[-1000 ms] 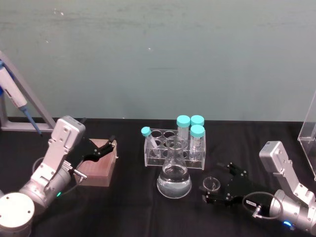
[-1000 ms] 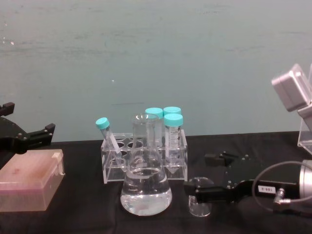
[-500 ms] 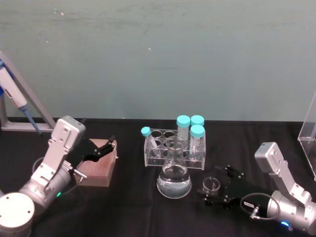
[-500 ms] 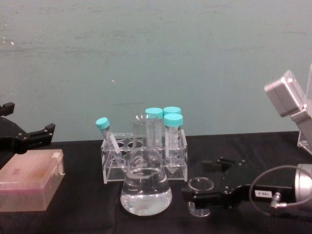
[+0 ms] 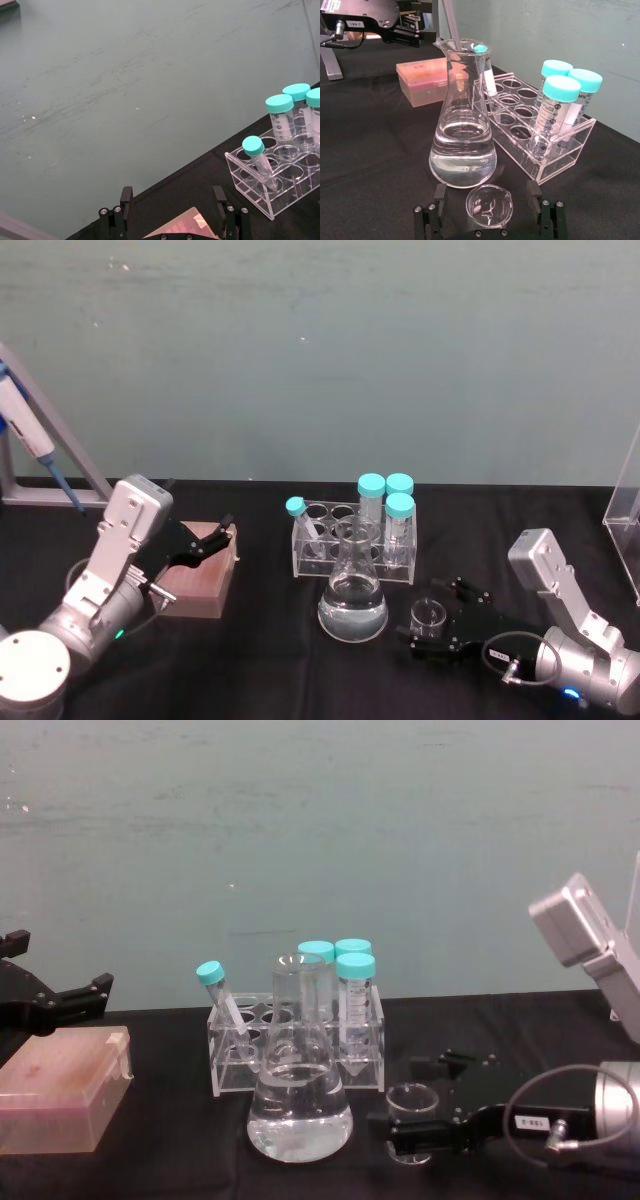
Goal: Place the experimental apparatus aside using one hand.
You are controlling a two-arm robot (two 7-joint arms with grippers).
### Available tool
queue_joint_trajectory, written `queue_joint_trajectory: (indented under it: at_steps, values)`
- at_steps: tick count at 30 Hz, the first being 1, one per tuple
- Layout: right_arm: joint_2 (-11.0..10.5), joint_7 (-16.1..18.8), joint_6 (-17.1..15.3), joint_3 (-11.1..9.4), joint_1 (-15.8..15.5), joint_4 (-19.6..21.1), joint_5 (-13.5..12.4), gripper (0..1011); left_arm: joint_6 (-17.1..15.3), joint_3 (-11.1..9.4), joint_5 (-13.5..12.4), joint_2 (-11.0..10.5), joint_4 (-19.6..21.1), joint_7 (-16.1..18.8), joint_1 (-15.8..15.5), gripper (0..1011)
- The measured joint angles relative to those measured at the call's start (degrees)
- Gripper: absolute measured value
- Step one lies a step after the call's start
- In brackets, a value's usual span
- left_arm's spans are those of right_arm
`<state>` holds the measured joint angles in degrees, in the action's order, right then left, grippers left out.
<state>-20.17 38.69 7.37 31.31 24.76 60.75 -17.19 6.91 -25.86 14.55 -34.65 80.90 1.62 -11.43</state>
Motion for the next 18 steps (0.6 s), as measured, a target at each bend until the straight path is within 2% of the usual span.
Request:
queue_joint_trajectory:
  at_steps: [18]
  values:
    - [0.54,-0.25,-0.92,0.08,0.47,-0.96,0.02,1003,0.0,0.0,0.0,0.0,0.0,0.0,0.0,1000]
